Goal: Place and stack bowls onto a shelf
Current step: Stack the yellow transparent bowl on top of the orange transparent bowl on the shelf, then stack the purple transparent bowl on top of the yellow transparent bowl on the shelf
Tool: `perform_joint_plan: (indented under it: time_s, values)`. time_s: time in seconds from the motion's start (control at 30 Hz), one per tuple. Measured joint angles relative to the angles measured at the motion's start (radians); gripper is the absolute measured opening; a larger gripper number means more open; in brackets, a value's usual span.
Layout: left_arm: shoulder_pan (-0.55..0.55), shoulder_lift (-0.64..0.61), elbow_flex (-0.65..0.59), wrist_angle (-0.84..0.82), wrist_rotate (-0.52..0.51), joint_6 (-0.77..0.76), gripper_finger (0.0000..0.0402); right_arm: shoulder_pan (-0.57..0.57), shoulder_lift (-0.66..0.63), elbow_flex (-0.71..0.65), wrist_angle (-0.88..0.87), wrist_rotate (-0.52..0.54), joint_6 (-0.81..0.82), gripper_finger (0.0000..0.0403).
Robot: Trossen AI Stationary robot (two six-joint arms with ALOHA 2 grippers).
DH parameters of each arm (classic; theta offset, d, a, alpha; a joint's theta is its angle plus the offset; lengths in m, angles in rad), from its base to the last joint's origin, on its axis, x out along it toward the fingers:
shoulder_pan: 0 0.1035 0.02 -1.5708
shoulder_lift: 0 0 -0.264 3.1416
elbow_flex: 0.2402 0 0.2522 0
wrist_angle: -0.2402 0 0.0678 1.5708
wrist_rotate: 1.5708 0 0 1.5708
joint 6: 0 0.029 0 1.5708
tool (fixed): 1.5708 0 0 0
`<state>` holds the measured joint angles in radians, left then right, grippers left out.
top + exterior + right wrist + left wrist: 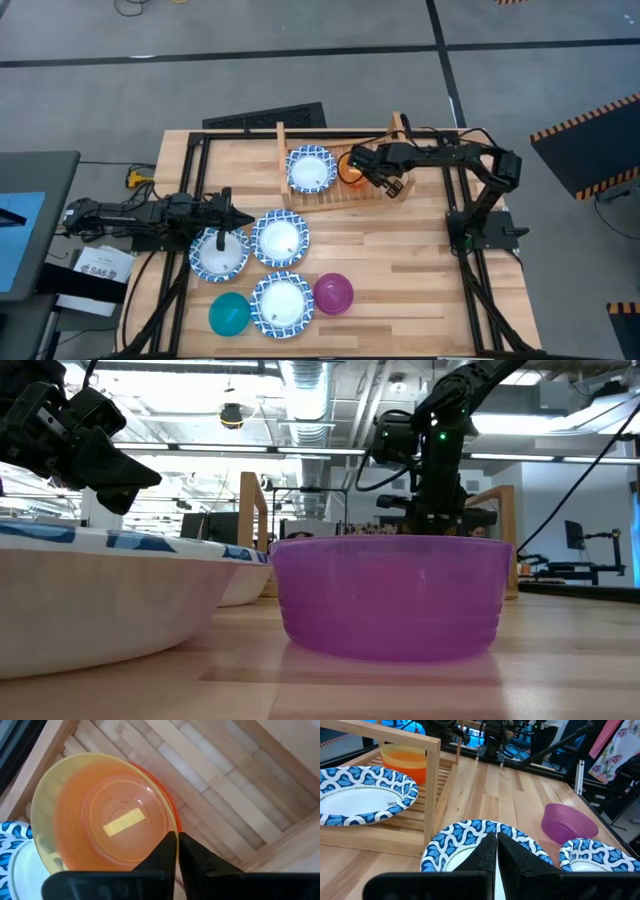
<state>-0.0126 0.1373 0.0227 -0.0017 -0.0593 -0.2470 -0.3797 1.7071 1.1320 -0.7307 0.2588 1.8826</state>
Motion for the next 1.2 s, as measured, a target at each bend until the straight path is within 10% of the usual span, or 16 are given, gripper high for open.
perform_joint_plan:
  time_s: [0.77,1.2]
  values:
    - [0.000,0.000,0.000,0.000,0.000,0.000,0.0000,-0.032,-0.097,0.000,-0.019,0.032,-0.178,0.0166]
    - [0.000,0.000,0.000,0.000,0.000,0.000,0.0000,0.015,-0.096,0.000,0.067,0.045,-0.318,0.0072]
